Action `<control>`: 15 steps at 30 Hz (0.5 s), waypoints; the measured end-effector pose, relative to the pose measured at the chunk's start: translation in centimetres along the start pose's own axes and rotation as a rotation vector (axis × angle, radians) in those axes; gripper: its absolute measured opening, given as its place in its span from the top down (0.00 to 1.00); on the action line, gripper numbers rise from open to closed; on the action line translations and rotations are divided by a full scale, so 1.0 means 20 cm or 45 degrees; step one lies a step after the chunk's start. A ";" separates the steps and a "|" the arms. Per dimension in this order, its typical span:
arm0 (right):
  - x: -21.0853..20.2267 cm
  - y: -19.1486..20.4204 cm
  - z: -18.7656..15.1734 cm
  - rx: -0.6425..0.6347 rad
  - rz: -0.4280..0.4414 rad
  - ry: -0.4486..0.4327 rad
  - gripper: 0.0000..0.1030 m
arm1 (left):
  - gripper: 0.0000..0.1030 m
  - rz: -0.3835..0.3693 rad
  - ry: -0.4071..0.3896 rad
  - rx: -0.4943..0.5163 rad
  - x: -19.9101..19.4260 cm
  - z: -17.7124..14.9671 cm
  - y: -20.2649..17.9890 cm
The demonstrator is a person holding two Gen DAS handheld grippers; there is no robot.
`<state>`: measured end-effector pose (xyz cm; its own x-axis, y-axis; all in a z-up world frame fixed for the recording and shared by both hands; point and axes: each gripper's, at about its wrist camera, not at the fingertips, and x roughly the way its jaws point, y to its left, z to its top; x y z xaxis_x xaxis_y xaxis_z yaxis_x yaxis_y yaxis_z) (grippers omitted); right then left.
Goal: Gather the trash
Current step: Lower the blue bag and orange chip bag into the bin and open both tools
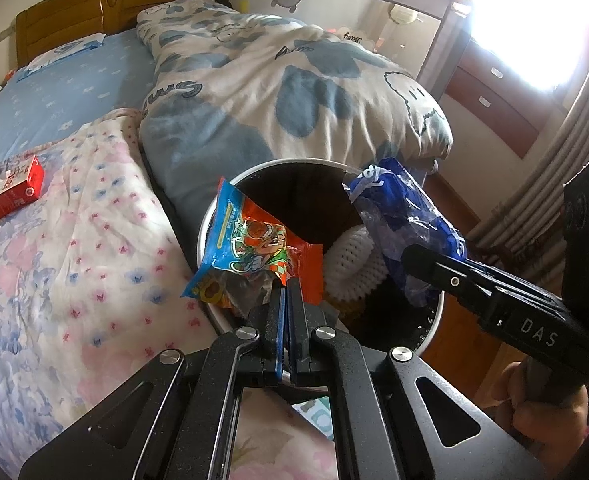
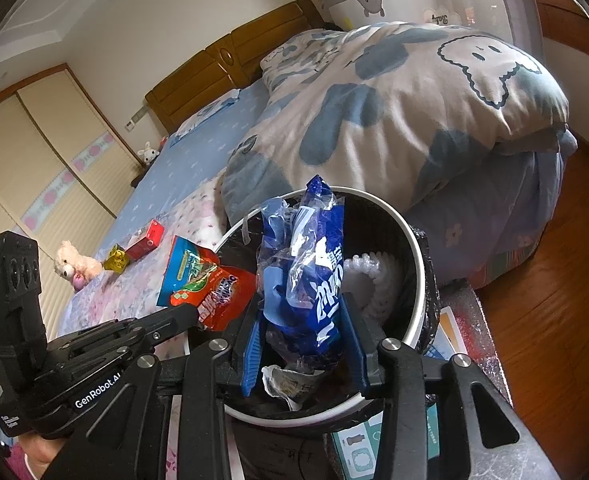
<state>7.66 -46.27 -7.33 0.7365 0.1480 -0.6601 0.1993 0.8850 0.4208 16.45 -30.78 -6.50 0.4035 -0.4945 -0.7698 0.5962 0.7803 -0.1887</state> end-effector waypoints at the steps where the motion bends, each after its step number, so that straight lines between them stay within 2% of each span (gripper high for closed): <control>1: 0.00 0.00 0.00 -0.001 -0.004 0.000 0.63 | 1.00 -0.005 0.000 -0.003 0.00 0.00 0.00; 4: 0.00 0.00 0.00 -0.003 -0.001 0.008 0.61 | 0.98 -0.022 0.002 -0.004 -0.01 0.00 0.01; 6: 0.00 0.00 0.01 -0.007 -0.003 0.011 0.57 | 0.92 -0.014 -0.002 0.002 -0.03 -0.01 0.01; 8: 0.00 0.00 0.01 -0.003 -0.006 0.009 0.49 | 0.67 -0.006 -0.012 -0.003 -0.05 -0.01 0.02; 10: -0.01 0.00 0.02 0.004 -0.008 0.001 0.47 | 0.54 0.010 -0.030 -0.013 -0.07 -0.03 0.04; 11: -0.02 0.00 0.02 0.007 -0.012 -0.003 0.43 | 0.53 0.014 -0.034 -0.019 -0.08 -0.03 0.05; 15: -0.04 0.01 0.02 0.008 -0.010 -0.016 0.37 | 0.51 0.013 -0.036 -0.058 -0.12 -0.06 0.10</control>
<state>7.38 -46.38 -6.42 0.7427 0.1354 -0.6558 0.2094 0.8833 0.4195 15.89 -27.55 -5.87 0.4294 -0.4968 -0.7542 0.5599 0.8017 -0.2094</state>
